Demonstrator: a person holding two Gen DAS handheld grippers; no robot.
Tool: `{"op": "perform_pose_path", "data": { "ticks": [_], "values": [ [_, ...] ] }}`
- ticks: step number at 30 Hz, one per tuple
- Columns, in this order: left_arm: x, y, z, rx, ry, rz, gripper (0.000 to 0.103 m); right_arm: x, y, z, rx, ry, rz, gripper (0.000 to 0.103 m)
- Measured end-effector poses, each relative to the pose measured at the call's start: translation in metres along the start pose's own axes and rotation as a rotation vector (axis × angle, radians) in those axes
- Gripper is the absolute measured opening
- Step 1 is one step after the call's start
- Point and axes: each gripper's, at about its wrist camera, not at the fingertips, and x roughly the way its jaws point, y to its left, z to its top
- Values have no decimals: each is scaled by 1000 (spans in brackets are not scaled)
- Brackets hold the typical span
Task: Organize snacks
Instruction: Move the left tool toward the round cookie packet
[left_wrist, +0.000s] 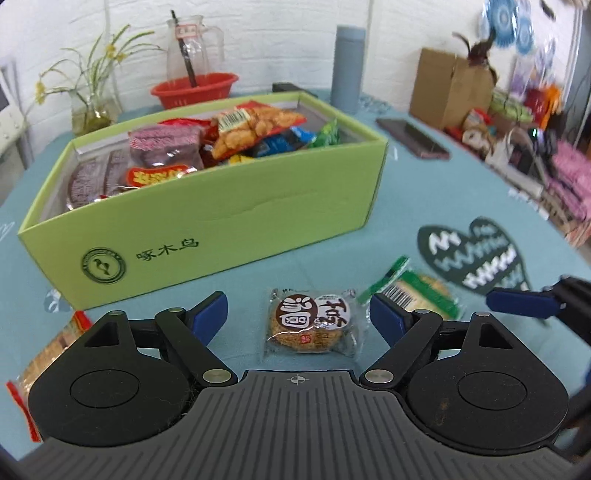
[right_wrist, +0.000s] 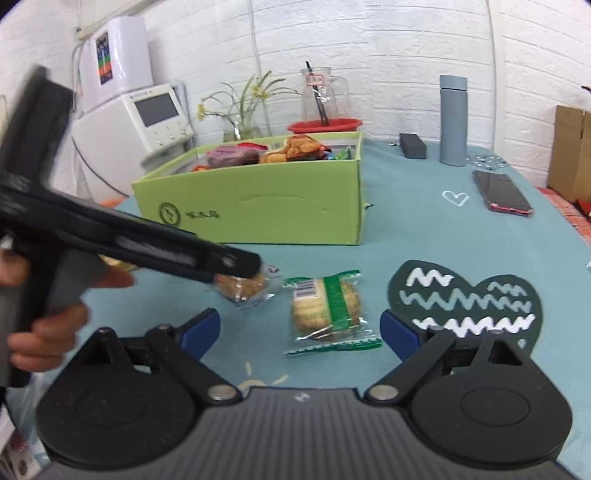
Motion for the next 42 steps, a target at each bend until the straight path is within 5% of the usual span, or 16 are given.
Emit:
{"op": "perform_pose_path", "data": {
  "ticks": [3,5,10,14,17,23,30,38,42],
  "values": [
    [18,-4,-2,16,68,-30,64,1,1,-2,14,12,9,93],
    [20,-4,-4,14,65,-13,53,3,-1,-1,15,18,-6,93],
    [3,11,-19,13,51,5,49,4,4,0,7,43,35,93],
    [-17,27,-40,75,37,-27,52,5,35,-4,-105,84,98,93],
    [-30,40,-49,83,51,-60,69,-5,58,-5,-149,81,198,93],
    [-67,71,-57,-117,-25,-127,77,-13,77,-1,-199,68,196,93],
    [-82,114,-84,-520,-13,-267,72,45,85,20,-269,107,206,93],
    [-92,121,-84,-516,-24,-264,73,52,96,6,-161,157,277,93],
    [-74,108,-78,-499,19,-281,73,45,102,7,-194,116,181,93]
  ]
}}
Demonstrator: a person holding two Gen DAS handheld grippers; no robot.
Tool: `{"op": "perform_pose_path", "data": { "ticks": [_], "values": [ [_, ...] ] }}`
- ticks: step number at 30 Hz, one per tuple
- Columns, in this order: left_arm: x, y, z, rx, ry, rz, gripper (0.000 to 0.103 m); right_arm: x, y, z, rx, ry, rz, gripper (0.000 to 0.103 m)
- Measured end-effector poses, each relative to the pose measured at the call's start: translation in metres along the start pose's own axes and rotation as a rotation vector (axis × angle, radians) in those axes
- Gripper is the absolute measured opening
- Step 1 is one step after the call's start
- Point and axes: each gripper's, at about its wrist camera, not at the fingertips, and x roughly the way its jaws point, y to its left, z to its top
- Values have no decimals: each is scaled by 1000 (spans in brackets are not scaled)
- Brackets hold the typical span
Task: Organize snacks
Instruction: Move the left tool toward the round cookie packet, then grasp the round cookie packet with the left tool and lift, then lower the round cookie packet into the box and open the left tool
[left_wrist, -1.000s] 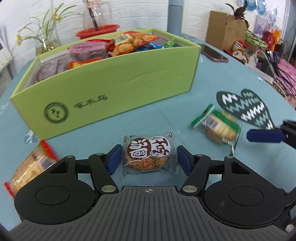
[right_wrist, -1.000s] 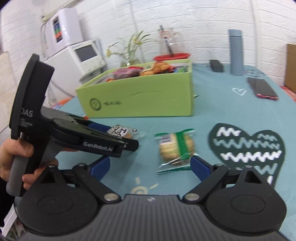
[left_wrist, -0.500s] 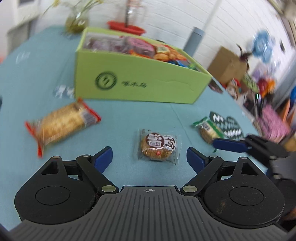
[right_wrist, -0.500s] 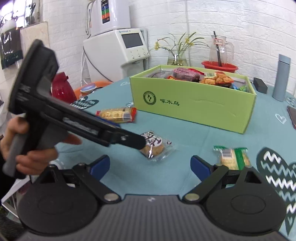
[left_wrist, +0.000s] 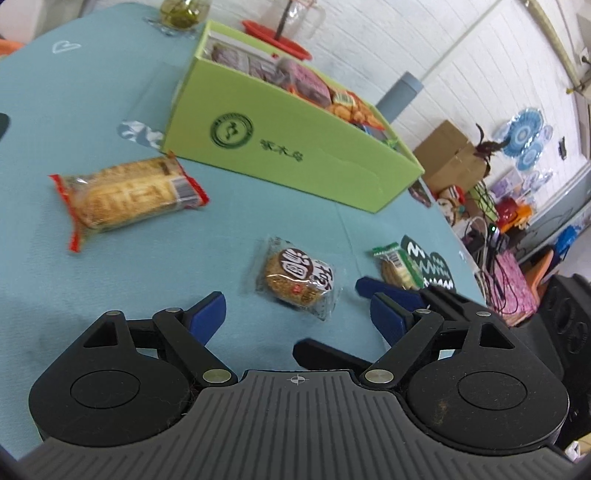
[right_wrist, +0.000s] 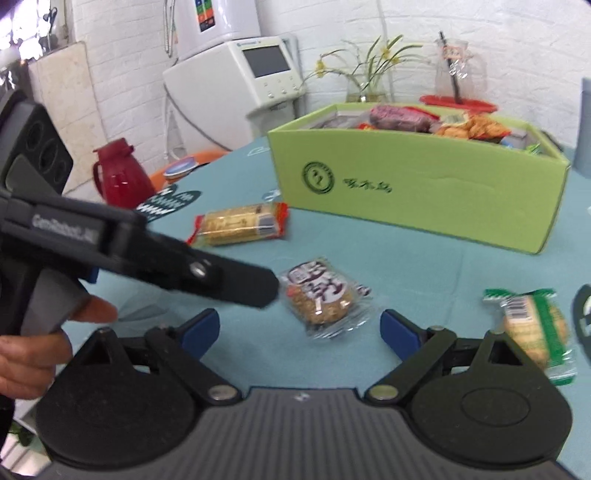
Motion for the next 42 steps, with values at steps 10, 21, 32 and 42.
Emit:
{"op": "perform_pose_path", "data": {
  "ticks": [10,21,32,42],
  "values": [
    [-13,13,-1,-77,-44,30,73,16,7,7,-129,42,79,93],
    [12,-2,4,-1,-25,62,63,19,11,3,-85,14,35,91],
    [10,-41,23,138,-39,67,18,1,9,21,-114,-53,-26,57],
    [56,-106,139,290,-141,43,19,11,-72,120,-111,-170,-130,63]
  ]
}}
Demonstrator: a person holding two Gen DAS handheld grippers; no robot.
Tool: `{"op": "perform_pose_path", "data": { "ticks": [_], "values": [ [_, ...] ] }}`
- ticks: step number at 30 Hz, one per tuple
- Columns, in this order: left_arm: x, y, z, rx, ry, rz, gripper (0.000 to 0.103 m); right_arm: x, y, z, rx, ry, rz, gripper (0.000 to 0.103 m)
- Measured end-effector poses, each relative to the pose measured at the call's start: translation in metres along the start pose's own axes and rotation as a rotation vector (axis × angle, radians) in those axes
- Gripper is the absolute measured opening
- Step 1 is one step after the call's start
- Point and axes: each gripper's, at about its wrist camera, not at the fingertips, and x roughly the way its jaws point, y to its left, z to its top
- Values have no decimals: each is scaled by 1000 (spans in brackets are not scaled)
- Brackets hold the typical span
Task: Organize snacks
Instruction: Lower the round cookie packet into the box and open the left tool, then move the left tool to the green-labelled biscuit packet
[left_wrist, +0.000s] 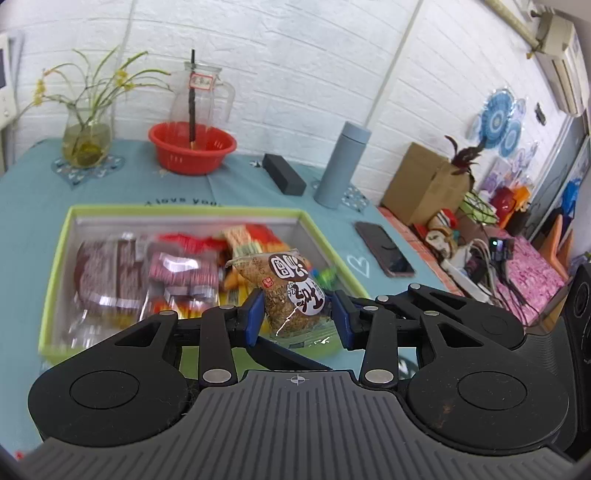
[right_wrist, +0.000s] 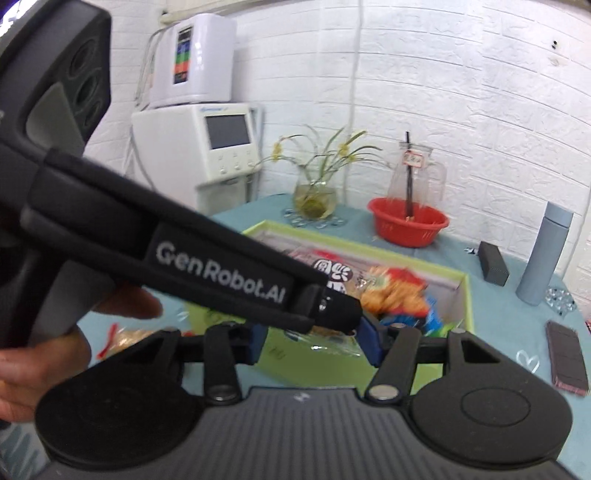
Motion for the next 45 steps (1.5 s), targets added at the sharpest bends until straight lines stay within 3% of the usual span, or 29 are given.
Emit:
{"op": "perform_pose_path", "data": {
  "ticks": [5,7,9,10,11,14,19,22,28,32,35,40,42,45],
  "values": [
    [59,26,12,-34,95,49,21,61,-37,4,63,114,68,62],
    [65,34,10,-56,90,41,22,73,-43,1,82,118,100,64],
    [60,38,12,-66,69,3,34,74,-46,1,98,113,120,63],
    [57,38,14,-69,58,-7,47,73,-46,1,102,106,124,65],
    [52,36,15,-65,44,-1,58,70,-46,0,103,98,124,70],
    [31,24,16,-20,-18,26,66,39,-37,-2,90,30,100,94],
    [-15,4,-9,10,-76,2,76,-27,-21,-19,68,-63,36,93],
    [-31,-4,-40,1,-61,-13,82,-52,-9,-47,78,-37,-10,93],
    [-23,-6,-110,-96,88,-27,80,-78,3,-112,189,99,-80,93],
    [-21,-11,-124,-128,120,-36,74,-94,8,-128,205,111,-118,94],
    [-16,-27,-115,-66,118,-48,77,-103,9,-137,219,109,-136,94],
    [24,-73,-103,155,170,-52,79,-118,7,-154,297,99,-142,94],
    [43,-87,-102,215,200,-25,73,-127,5,-157,298,94,-158,94],
    [62,-96,-100,238,227,-34,50,-138,-1,-157,297,83,-187,94]
  ]
}}
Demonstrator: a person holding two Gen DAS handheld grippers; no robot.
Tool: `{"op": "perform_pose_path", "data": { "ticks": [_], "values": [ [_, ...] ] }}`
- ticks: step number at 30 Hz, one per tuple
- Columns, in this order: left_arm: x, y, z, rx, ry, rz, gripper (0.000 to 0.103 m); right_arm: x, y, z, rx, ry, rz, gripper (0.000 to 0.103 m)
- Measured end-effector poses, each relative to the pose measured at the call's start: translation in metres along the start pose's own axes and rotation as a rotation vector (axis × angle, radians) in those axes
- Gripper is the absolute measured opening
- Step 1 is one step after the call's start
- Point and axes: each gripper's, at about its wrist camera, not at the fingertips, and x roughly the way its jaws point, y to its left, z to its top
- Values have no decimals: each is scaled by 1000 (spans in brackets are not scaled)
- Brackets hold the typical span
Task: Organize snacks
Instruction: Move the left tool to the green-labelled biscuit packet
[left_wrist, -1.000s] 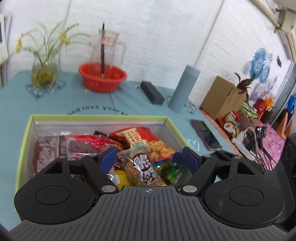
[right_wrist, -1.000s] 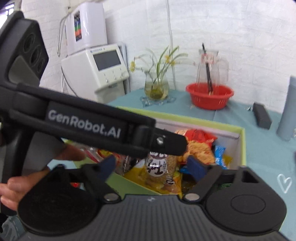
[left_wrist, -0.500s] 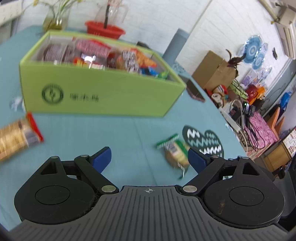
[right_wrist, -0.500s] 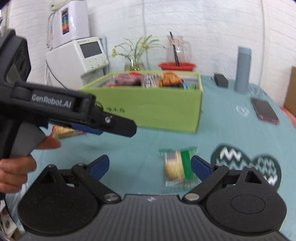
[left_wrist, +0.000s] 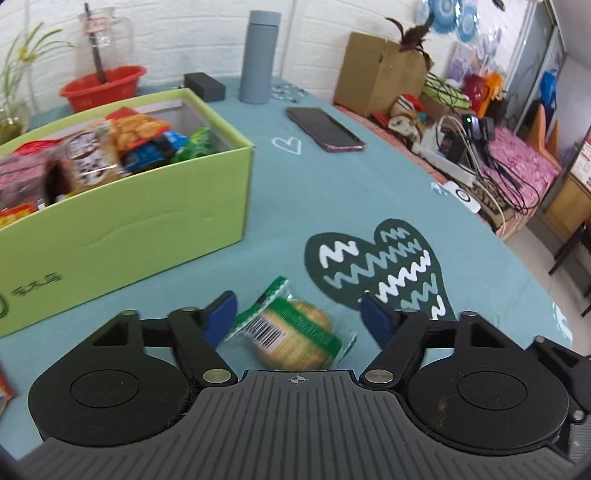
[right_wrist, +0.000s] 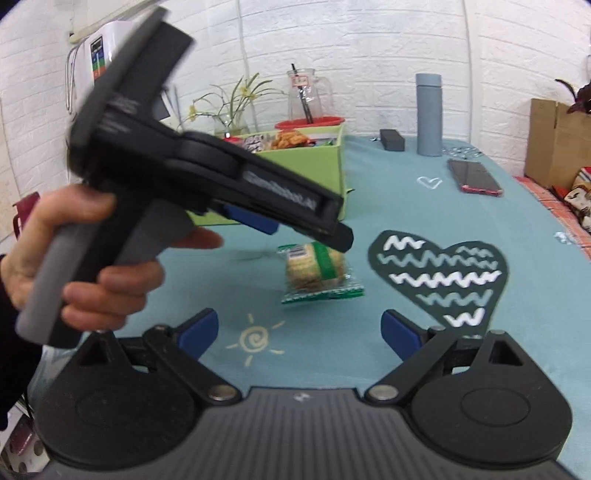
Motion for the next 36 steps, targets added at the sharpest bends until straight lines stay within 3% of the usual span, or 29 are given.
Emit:
{"op": "perform_pose_path", "data": {
  "ticks": [1,4,8,13,18,23,27,36],
  "values": [
    [4,-1,2,-3,13,-14,42,-2,-4,1,8,-7,-5,94],
    [7,1,3,-13,26,-2,39,1,-14,10,27,-29,-2,94],
    [-16,19,-1,-127,-11,-44,56,29,-9,26,-33,3,57,94],
    [-25,23,-9,-142,30,-16,55,63,3,36,-107,59,98,93],
    [-5,21,-10,-159,82,-52,43,82,5,38,-94,112,87,93],
    [-3,23,-21,-135,104,-66,30,81,15,33,-121,108,74,94],
    [-9,24,-27,-88,85,-35,29,85,28,32,-154,111,71,94],
    [-31,30,-49,-110,83,-39,28,75,52,26,-213,129,96,94]
  ]
}}
